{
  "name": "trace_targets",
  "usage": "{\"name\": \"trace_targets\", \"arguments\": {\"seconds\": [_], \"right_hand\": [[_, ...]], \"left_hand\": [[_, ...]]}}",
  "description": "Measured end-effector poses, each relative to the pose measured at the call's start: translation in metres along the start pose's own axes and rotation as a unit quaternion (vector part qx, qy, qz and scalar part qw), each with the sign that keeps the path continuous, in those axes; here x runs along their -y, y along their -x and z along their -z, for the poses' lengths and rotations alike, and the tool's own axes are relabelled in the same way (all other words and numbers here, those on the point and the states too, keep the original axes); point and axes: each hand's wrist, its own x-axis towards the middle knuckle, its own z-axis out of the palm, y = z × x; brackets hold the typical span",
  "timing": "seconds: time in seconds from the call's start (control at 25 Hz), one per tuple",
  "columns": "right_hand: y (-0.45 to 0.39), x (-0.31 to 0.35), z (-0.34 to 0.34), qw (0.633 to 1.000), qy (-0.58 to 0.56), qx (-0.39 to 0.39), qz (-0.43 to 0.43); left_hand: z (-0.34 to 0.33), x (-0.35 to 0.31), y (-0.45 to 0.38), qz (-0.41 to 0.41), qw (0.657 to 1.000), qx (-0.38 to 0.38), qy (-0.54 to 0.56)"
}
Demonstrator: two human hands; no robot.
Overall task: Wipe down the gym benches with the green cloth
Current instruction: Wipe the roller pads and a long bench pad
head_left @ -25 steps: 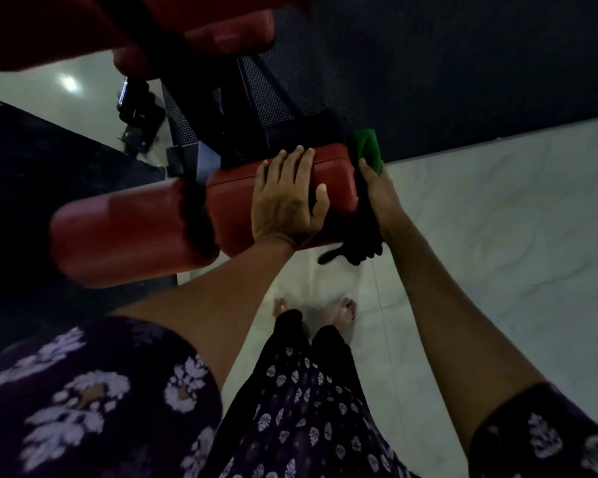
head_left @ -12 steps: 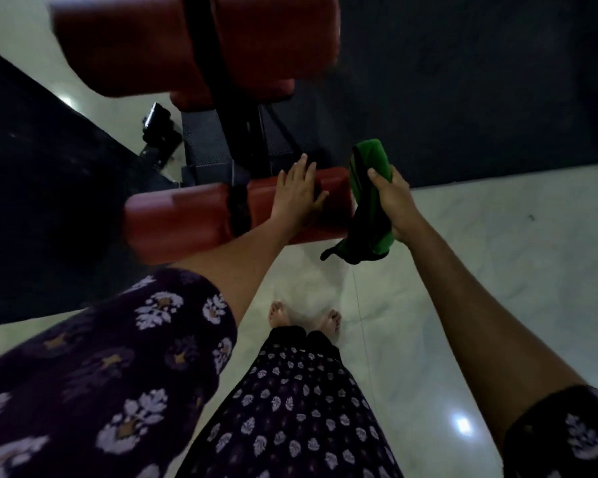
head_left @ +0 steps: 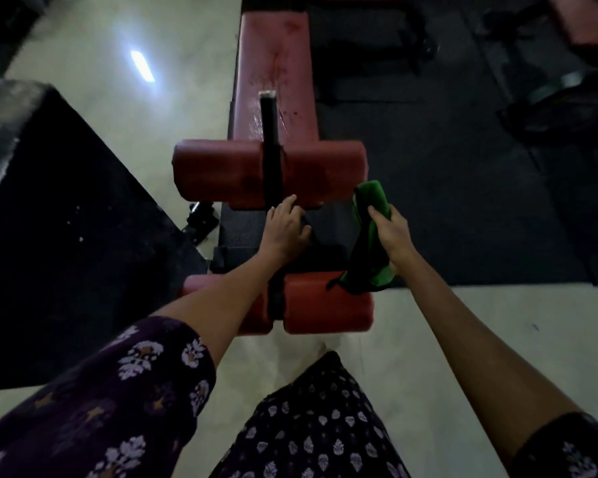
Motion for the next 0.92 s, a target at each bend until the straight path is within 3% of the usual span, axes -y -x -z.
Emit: {"name": "trace_targets", "arguments": {"seconds": [0.2, 0.36, 0.48, 0.6, 0.72, 0.84, 0.92], "right_hand": [[-0.063, 0.046, -0.026, 0.991, 0.106, 0.037, 0.077], [-0.135, 0.077, -0.04, 0.946, 0.277, -0.025, 0.168], [-0.172, 0.085, -0.073, 0.902, 0.405, -0.063, 0.132], [-0.18, 0.074, -0.1, 0.847, 0.494, -0.06, 0.187], [-0.195, 0.063, -0.081, 0.801, 0.535, -0.032, 0.267], [-0.215, 0.079, -0.08, 0.849, 0.498, -0.121, 0.13], [-0.218, 0.089, -0.109, 0.844, 0.507, -0.135, 0.106]], "left_hand": [[0.036, 0.023, -0.07, 0.016, 0.997, -0.072, -0.031], [0.058, 0.038, -0.135, 0.079, 0.988, -0.129, -0.023], [0.064, 0.058, -0.182, 0.139, 0.986, -0.063, -0.071], [0.056, 0.091, -0.19, 0.084, 0.983, 0.037, -0.161], [0.046, 0.12, -0.18, -0.024, 0.983, 0.008, -0.182], [0.041, 0.136, -0.187, -0.076, 0.979, -0.061, -0.181], [0.036, 0.137, -0.19, -0.093, 0.975, -0.092, -0.178]]}}
